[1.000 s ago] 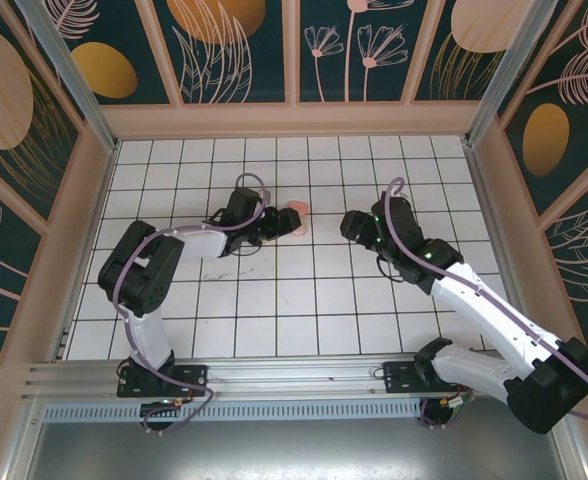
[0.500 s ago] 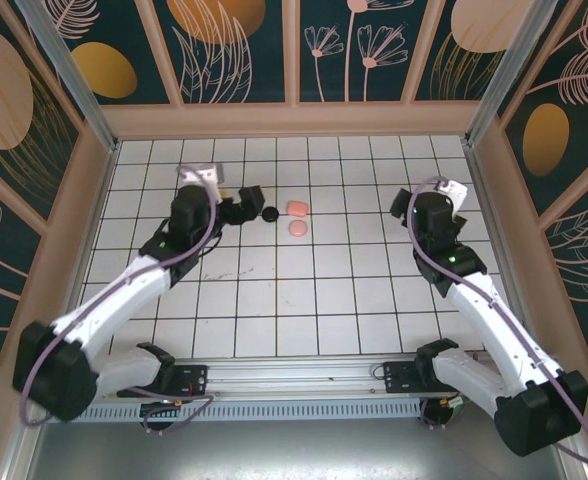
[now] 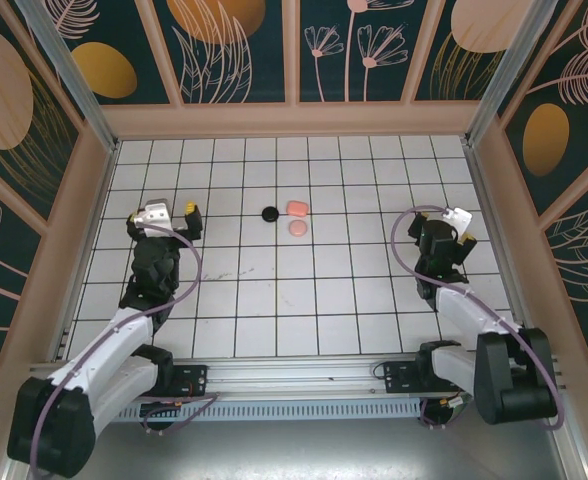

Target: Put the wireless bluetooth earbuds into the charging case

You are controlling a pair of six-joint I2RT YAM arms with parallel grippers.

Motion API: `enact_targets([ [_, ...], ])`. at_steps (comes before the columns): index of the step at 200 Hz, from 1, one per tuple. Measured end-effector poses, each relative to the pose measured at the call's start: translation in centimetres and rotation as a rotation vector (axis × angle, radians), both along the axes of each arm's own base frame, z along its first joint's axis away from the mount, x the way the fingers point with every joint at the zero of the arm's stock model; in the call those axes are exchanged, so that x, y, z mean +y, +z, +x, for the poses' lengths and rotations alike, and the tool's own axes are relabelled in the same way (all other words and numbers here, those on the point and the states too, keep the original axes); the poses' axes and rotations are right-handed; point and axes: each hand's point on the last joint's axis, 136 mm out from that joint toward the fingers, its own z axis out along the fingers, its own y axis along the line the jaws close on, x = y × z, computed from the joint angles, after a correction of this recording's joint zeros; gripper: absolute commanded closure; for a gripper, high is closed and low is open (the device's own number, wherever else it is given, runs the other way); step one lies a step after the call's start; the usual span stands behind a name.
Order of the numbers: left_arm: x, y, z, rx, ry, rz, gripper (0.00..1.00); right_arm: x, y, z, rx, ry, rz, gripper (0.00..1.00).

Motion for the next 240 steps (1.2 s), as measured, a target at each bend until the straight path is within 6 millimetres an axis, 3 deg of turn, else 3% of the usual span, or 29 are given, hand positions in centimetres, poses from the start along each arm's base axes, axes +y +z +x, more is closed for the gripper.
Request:
enact_targets([
  [41, 1.5, -5.9, 1.4, 0.092, 0.056, 0.055, 0.01, 0.0, -1.3, 1.5, -0.043, 0.035, -0.016, 0.01],
  [79, 3.6, -9.9, 0.8, 0.13, 0.104, 0.06, 0.01, 0.6, -3.3, 1.4, -0.055, 0.112, -0.028, 0.01],
  [110, 4.3, -9.9, 1.8, 0.09, 0.069, 0.037, 0.01, 0.7, -3.6, 1.7, -0.118, 0.195, -0.015, 0.01],
  [134, 3.8, -11.2, 2.6, 0.115, 0.009, 0.028, 0.01, 1.8, -4.3, 2.4, -0.121, 0.282, -0.004, 0.01],
  [172, 4.3, -9.4, 4.3, 0.065, -0.026, -0.01, 0.01, 2.7, -3.5, 3.1, -0.153, 0.348, 0.01, 0.01],
  [240, 3.6, -9.3, 4.4, 0.064, -0.062, -0.02, 0.01, 3.3, -3.1, 3.2, -0.161, 0.369, -0.013, 0.01],
])
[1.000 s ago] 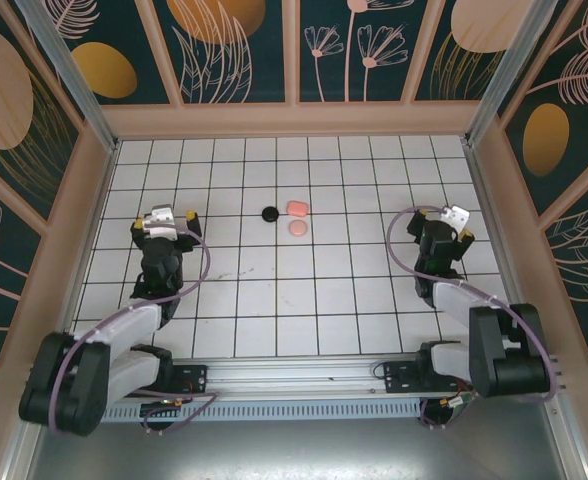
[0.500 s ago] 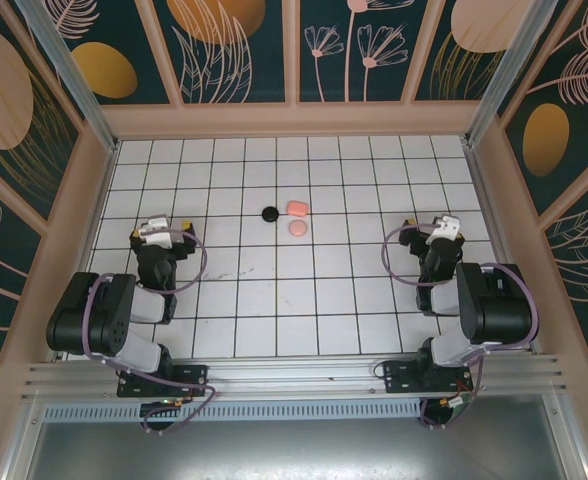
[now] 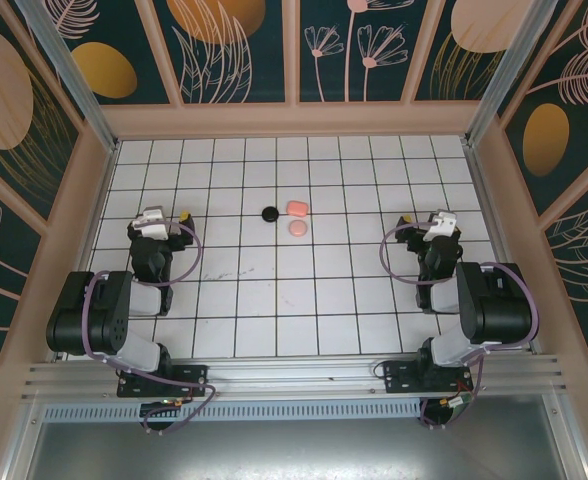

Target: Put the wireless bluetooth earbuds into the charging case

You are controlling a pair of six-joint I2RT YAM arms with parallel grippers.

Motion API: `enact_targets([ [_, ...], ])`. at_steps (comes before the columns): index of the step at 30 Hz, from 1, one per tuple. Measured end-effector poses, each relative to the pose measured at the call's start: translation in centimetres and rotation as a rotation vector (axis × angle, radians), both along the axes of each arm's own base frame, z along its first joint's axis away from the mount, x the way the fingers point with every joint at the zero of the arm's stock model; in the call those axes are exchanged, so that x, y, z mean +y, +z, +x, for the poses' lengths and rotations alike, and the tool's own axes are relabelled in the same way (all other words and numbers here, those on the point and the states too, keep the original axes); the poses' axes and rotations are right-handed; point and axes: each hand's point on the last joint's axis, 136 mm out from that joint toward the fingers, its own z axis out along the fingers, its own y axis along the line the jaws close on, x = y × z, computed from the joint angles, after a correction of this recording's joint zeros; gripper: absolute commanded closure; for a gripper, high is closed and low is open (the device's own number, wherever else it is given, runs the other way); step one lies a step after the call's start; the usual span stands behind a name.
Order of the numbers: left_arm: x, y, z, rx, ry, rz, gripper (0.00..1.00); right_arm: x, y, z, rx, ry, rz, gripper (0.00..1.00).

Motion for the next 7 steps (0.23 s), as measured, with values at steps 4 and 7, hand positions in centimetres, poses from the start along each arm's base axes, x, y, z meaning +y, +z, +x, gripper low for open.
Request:
enact_targets([
  [4, -0.01, -0.01, 0.0, 0.0, 0.0, 0.0, 0.01, 0.01, 0.09, 0.12, -0.002, 0.011, 0.003, 0.01],
  [7, -0.01, -0.01, 0.0, 0.0, 0.0, -0.001, 0.01, -0.16, 0.3, 0.25, -0.008, 0.013, 0.003, 0.01],
])
